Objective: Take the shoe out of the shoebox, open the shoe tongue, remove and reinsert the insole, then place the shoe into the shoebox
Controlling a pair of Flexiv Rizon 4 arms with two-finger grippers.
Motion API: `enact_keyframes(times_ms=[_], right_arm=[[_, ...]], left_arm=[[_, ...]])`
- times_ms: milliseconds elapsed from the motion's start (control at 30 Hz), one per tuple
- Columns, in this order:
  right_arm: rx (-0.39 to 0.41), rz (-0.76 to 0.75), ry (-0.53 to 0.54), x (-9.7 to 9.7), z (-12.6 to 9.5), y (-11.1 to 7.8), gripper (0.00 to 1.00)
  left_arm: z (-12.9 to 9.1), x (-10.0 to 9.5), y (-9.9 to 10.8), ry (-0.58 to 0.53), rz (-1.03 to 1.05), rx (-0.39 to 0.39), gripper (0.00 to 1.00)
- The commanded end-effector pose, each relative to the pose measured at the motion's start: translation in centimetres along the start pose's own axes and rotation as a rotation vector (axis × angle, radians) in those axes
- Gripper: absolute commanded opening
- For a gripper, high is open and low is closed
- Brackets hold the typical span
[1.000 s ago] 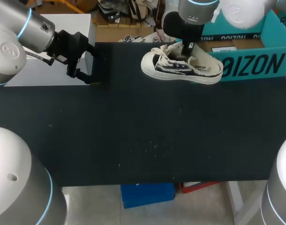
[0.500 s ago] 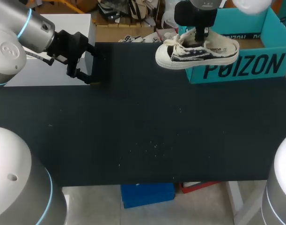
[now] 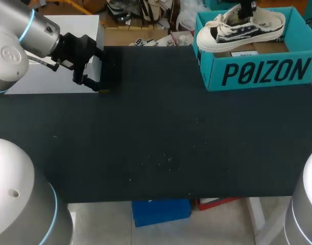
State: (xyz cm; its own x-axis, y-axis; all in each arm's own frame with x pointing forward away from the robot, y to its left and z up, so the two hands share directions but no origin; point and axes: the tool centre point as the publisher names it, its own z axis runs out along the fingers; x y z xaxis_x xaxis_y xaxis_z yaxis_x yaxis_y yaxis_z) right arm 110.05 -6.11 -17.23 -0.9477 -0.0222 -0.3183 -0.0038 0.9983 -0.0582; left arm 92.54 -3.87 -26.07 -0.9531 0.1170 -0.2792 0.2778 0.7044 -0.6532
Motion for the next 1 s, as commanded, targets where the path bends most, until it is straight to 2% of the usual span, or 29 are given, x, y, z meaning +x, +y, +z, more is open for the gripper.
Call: enact_keyframes(times_ms=[33, 133, 300, 600, 1000], right_arm=[[-0.023, -0.009, 0.069, -3.5, 1.6, -1.9, 0.0], [-0.033, -0.006, 0.086, -4.9, 3.0, -3.4, 0.0], [-0.075, -0.008, 0.126, -5.5, 5.7, -4.8, 0.0], [-0.132, 0.003, 0.172, -5.0, 9.8, -6.4, 0.0], [-0.167, 0.006, 0.225, -3.6, 14.6, -7.1, 0.0]], left_arm=[[0.0, 0.0, 0.0, 0.001, 0.001, -0.003, 1.0], [0.0, 0.0, 0.0, 0.001, 0.001, -0.003, 1.0], [0.0, 0.0, 0.0, 0.001, 0.001, -0.003, 1.0], [0.0, 0.0, 0.0, 0.001, 0.001, -0.003, 1.0], [0.0, 0.0, 0.0, 0.001, 0.001, -0.003, 1.0]])
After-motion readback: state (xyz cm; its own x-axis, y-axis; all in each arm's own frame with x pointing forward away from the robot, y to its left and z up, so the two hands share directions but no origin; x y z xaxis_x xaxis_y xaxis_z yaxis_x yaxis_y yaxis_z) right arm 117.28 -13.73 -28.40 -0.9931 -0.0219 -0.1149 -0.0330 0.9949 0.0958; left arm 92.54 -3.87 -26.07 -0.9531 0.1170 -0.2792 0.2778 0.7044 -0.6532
